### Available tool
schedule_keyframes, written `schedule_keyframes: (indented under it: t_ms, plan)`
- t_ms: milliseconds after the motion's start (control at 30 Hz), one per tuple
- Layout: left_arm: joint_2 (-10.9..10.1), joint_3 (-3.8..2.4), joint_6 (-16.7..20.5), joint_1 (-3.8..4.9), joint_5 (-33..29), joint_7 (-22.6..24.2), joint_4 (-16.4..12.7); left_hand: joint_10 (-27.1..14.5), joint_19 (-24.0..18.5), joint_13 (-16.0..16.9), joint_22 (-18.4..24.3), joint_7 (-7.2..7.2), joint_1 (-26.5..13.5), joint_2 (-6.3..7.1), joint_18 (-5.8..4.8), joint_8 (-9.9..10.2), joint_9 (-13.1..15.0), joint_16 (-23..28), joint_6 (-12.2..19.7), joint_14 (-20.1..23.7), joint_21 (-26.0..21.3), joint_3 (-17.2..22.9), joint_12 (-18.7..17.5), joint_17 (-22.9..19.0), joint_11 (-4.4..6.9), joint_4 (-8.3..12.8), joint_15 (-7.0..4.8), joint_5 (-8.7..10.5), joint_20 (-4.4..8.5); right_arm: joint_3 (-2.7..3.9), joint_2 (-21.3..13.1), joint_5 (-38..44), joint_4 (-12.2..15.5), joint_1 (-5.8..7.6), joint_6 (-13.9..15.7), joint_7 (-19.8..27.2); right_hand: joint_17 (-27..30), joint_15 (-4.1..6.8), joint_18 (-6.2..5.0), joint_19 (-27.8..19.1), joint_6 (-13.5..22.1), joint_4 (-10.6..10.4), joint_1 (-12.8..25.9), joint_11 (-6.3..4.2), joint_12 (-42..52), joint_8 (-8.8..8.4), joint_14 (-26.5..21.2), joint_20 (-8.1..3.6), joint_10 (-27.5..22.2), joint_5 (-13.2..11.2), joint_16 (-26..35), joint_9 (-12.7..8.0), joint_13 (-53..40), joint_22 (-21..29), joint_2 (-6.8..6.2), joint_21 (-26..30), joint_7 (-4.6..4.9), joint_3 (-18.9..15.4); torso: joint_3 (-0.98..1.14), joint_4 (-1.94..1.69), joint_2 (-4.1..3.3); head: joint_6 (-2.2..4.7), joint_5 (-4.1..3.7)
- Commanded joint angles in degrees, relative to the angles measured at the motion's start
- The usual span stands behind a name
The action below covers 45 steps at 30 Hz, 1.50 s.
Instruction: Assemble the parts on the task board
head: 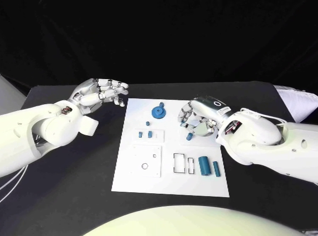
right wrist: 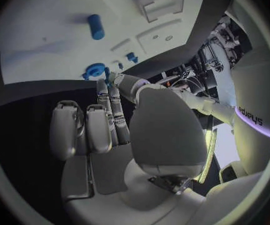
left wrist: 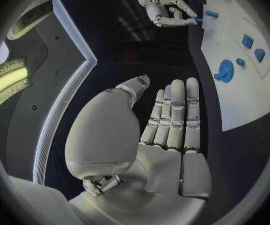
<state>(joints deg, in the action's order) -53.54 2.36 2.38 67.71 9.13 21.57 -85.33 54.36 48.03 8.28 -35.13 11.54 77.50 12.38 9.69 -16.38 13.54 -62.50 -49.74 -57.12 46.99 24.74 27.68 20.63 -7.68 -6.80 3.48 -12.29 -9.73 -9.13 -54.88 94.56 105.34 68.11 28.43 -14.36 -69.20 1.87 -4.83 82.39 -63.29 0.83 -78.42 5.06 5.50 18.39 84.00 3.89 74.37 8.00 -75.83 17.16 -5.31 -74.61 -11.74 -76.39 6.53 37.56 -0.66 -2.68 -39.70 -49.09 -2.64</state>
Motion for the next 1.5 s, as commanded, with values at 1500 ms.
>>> schedule_keyframes:
  t_ms: [1500]
  plan:
    - [0.36,0.0,-0.71,-0.26,-0.19,0.05,-1.04,-0.44,0.45,0.02,0.23,0.09,0.76,-0.11,0.74,0.25,-0.08,0.21,0.42,0.13,-0.6,-0.32,0.05,-0.08,-0.09,-0.16,0.39,0.07,-0.04,-0.46,12.48,4.85,-4.71,-10.24,1.55,0.49,0.67,0.31,0.95,-0.14,-0.05,0.66,-0.3,-2.78,-0.13,0.11,2.2,-0.15,3.01,0.5,0.05,0.27,-2.62,0.59,0.87,0.65,0.12,0.73,0.0,0.01,-0.07,-0.91,6.82]
